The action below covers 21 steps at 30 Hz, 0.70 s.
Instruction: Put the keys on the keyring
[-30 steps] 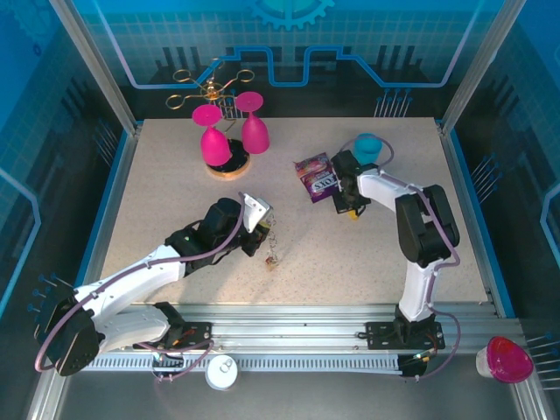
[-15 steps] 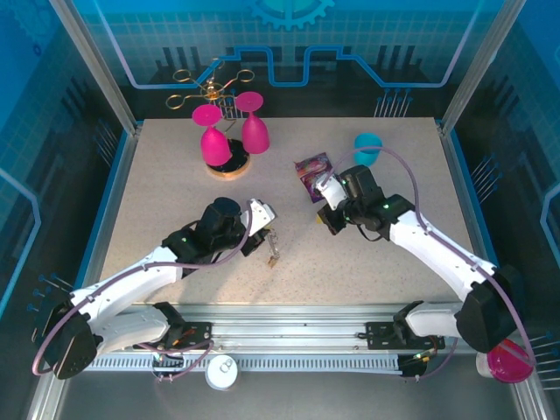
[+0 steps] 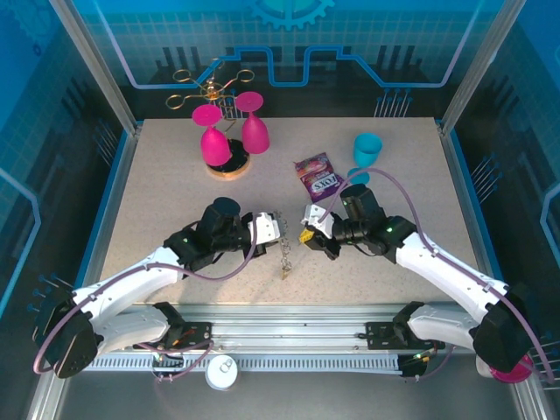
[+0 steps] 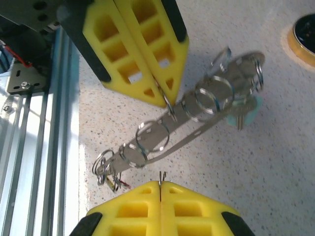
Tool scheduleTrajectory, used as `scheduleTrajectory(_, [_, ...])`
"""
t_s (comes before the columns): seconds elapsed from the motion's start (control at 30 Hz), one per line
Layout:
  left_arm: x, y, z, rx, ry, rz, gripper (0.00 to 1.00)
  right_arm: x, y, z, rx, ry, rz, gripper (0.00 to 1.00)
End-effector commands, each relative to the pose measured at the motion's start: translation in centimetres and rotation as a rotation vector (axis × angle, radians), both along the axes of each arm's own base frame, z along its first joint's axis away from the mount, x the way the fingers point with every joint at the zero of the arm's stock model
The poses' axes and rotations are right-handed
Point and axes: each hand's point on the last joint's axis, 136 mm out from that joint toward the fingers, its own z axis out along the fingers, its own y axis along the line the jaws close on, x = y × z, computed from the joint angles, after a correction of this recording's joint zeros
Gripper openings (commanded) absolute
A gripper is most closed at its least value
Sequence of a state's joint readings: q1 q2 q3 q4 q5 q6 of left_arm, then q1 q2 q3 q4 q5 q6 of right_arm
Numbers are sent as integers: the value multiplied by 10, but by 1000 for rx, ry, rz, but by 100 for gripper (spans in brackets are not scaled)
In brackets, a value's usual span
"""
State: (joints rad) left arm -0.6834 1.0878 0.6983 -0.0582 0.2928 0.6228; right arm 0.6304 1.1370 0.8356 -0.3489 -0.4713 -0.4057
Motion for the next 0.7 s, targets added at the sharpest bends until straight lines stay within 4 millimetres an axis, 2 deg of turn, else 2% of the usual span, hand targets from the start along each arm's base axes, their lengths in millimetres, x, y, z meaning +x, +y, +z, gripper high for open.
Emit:
scheduleTrajectory(0.0, [-11,-12,4,-40,-47,-113,0,-12,13,12,53,-59,107,0])
scheduleTrajectory(0.3, [-13,-15,3,-42,-92,-131,0,-16,27,17,75,-91,150,0])
scheduleTrajectory(0.67, [-14,-16,5,-42,-114,-139,0,-5,31,13,52,-118,109,0])
